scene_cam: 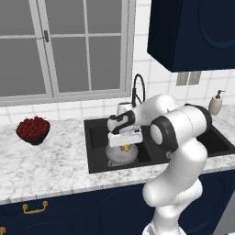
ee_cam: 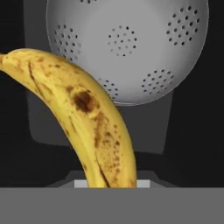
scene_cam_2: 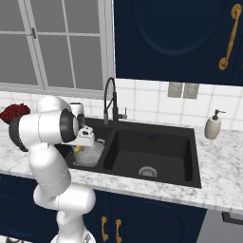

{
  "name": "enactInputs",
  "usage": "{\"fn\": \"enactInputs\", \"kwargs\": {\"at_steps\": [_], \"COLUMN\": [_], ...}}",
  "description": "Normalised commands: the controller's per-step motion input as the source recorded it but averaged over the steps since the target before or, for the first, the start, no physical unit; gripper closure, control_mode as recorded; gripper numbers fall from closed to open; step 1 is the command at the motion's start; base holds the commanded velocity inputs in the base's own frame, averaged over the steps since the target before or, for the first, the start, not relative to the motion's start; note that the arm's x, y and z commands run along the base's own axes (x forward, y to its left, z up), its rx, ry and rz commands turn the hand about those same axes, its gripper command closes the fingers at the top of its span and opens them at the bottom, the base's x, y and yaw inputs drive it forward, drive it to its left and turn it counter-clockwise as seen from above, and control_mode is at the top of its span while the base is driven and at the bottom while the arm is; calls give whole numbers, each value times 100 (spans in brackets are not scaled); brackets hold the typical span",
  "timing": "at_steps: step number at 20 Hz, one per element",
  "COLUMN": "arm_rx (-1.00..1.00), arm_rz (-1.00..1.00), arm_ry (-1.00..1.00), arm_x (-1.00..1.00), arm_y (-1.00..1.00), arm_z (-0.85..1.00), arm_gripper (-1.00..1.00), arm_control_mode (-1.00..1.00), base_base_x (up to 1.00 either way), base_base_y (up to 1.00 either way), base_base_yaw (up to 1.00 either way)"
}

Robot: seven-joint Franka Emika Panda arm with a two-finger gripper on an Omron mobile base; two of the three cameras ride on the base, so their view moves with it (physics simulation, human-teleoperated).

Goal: Put the colander in the sink, put the banana in the colander, and turn on the sink faucet and pour water over the colander.

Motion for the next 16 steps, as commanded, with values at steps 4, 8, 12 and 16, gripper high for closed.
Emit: {"fn": "enactInputs", "kwargs": {"at_steps": [4,8,12,16], "arm_rx": [0,0,0,0], "arm_rz": [0,0,-1,-1], "arm_ry": [0,0,0,0], "arm_x": [24,12,17,27], "arm_y": [0,0,17,16], "arm_z": [-48,-58,-45,-27], "arm_gripper": [100,100,100,100], "arm_control_mode": [-100,-100,-100,-100], "base_base_x": [0,0,0,0], "base_base_y": [0,0,0,0], "base_base_yaw": [0,0,0,0]}}
